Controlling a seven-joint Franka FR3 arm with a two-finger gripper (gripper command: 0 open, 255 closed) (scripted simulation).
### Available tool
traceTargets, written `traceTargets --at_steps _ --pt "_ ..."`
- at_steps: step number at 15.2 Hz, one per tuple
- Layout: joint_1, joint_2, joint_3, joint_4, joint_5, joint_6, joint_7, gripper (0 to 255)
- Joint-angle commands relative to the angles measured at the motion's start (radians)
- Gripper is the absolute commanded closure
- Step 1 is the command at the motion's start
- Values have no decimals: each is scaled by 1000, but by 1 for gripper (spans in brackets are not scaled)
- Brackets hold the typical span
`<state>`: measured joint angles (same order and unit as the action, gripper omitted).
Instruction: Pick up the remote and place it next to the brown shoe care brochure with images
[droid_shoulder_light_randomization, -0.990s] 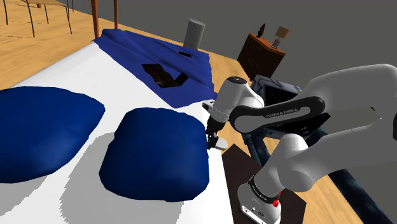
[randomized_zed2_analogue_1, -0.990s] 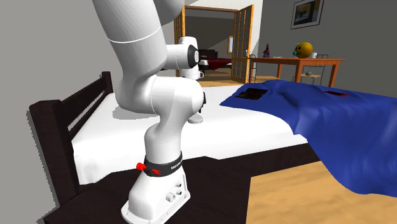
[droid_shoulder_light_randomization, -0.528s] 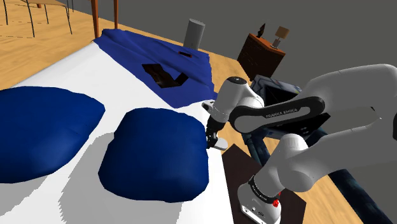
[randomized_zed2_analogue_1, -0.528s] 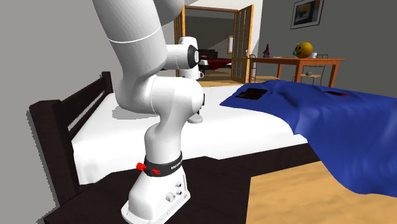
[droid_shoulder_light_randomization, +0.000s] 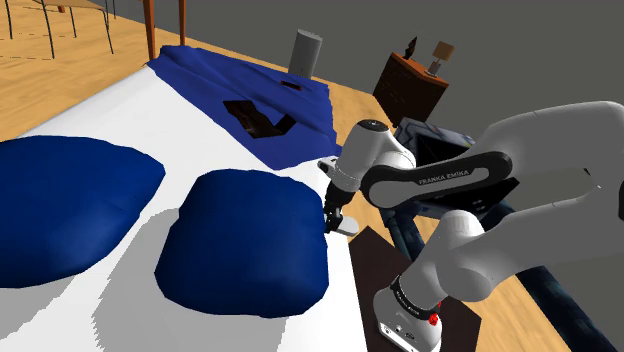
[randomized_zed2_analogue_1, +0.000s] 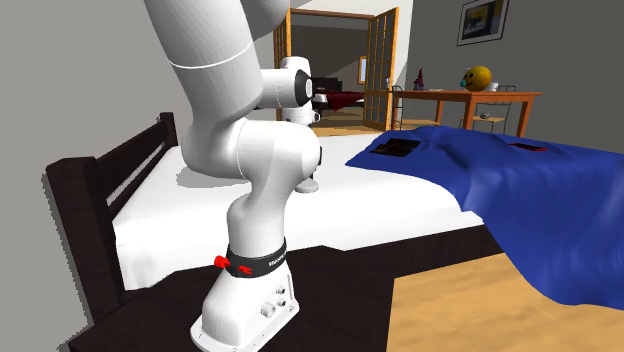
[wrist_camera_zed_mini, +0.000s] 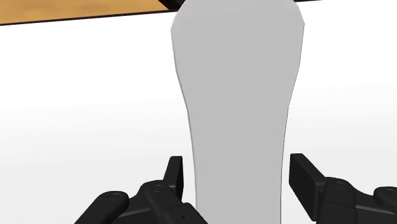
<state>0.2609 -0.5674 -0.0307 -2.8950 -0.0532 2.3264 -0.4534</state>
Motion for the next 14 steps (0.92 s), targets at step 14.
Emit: traceTargets --at_steps 14 --pt "3 -134 4 125 8 -258 -6 255"
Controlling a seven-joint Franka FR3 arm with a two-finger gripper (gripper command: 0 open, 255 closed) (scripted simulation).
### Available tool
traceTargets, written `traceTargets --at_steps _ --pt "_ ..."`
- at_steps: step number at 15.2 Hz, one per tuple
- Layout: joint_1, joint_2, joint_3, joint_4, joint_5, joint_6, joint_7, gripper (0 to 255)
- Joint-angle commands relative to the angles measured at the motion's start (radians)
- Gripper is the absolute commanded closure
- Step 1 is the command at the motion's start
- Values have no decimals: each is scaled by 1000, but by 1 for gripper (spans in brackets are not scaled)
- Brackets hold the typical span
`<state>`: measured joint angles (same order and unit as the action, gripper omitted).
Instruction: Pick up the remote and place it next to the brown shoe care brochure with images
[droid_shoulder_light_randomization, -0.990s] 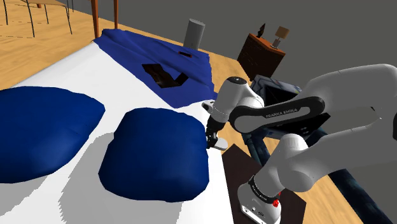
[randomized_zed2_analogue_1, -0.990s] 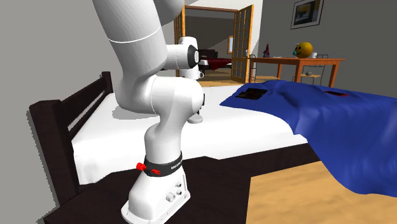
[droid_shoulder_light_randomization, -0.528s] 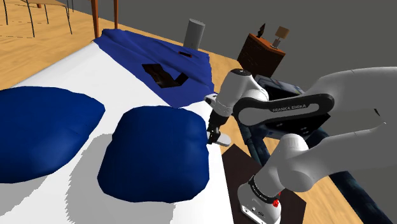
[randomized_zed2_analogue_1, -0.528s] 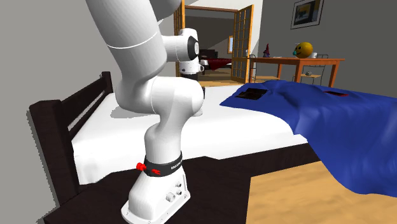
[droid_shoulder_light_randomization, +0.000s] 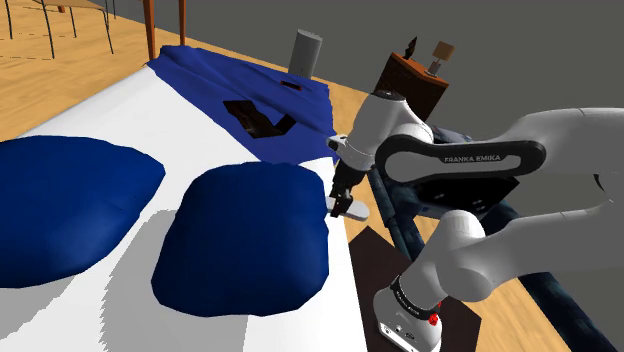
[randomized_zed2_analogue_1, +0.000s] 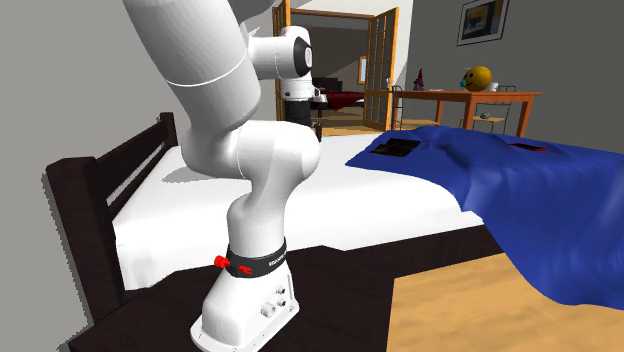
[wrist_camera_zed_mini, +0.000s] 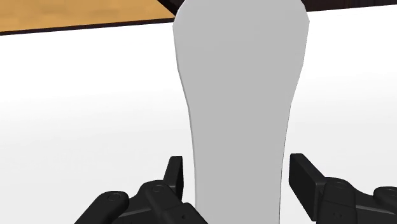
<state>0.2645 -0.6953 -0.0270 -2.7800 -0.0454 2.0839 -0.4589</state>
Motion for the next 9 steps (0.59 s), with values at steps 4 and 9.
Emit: traceTargets --at_steps 4,9 --pt "1 -27 1 52 2 -80 -2 255" --pt "1 -46 2 109 4 -155 -4 255"
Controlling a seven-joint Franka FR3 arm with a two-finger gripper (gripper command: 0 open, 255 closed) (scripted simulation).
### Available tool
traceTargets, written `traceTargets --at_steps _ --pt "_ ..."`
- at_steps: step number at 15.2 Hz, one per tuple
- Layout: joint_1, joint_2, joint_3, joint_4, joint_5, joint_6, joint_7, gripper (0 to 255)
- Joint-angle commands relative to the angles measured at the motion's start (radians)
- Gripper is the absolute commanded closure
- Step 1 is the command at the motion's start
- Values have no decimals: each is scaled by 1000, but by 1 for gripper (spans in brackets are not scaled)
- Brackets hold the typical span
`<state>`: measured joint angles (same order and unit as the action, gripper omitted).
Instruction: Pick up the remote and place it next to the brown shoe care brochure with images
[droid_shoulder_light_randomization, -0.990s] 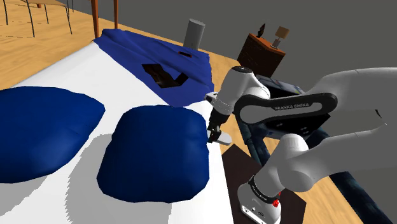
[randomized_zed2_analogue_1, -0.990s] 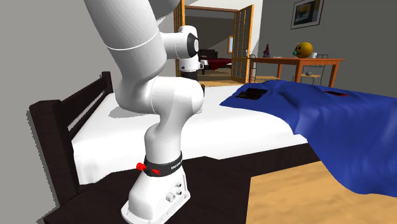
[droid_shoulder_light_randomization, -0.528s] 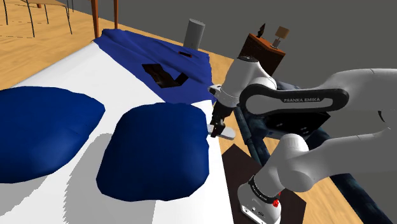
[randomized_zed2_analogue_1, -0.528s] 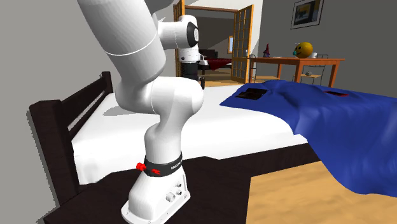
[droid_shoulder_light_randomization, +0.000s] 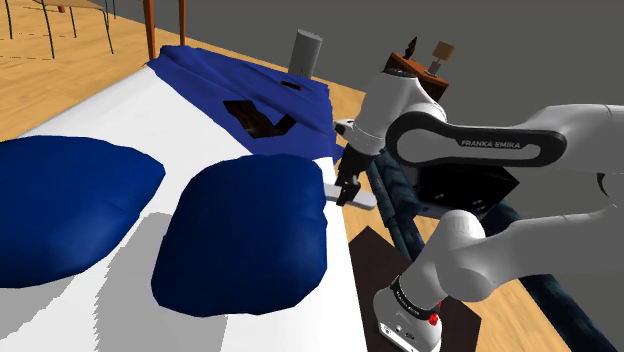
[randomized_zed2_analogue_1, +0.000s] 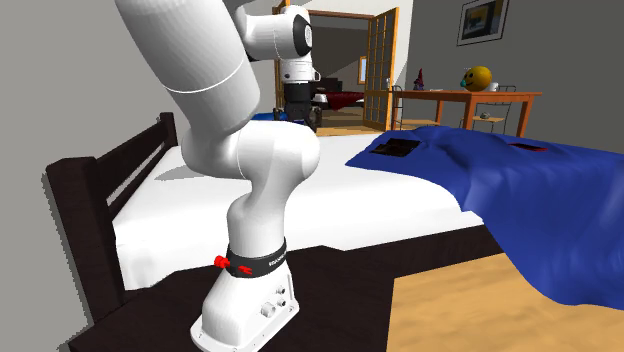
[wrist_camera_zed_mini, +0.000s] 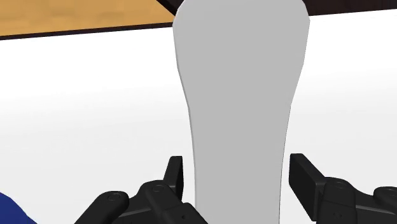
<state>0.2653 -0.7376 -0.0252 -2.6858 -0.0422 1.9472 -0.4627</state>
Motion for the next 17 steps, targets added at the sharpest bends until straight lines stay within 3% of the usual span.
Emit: traceTargets --at_steps 1,10,17 --pt "0 -7 1 27 1 -33 0 255" --pt "-55 262 -123 234 -56 35 -145 255" --pt "-78 505 -214 460 -42 57 -273 255"
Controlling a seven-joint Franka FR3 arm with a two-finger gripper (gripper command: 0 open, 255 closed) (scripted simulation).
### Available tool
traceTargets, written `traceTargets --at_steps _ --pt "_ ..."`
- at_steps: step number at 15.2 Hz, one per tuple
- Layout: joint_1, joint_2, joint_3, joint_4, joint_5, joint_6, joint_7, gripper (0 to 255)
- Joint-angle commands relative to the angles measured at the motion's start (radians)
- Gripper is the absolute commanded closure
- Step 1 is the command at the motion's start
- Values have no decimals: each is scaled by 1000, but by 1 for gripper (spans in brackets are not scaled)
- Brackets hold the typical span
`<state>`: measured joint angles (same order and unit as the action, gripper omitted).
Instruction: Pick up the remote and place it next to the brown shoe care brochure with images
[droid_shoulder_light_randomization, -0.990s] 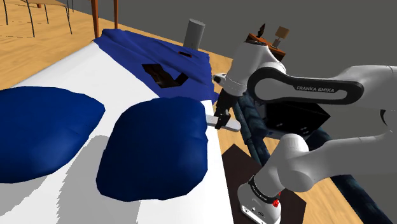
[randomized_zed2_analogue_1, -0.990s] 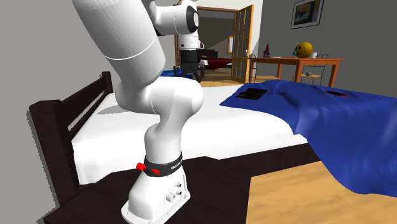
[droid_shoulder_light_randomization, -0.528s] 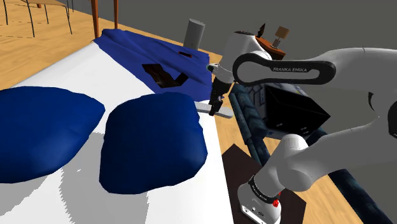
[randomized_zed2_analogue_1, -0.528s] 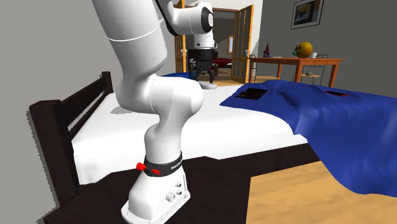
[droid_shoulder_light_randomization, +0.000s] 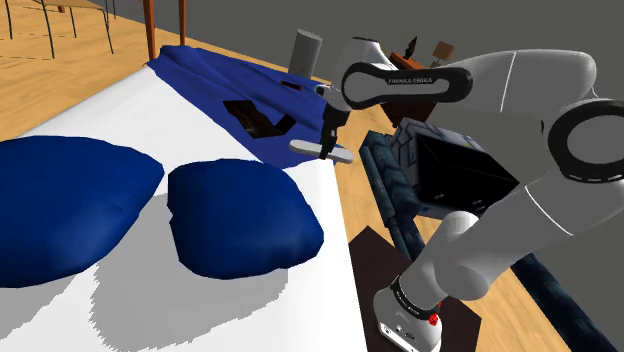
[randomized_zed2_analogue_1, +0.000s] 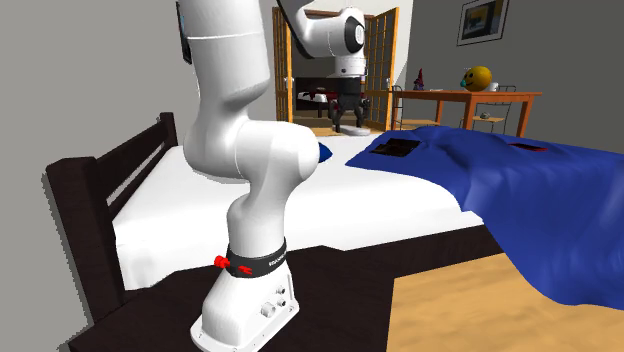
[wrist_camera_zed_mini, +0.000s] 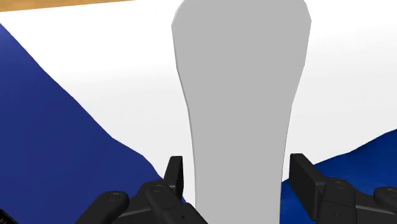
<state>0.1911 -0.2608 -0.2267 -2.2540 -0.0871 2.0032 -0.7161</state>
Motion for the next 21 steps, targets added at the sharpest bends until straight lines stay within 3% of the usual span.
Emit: traceTargets --at_steps 1,8,14,21 --pt "-7 64 -23 64 10 1 -38 255" --pt "-44 322 -86 353 85 -36 -173 255" --pt "-110 560 -108 660 168 -117 -273 255" --pt "-111 577 -103 589 175 -30 -277 255"
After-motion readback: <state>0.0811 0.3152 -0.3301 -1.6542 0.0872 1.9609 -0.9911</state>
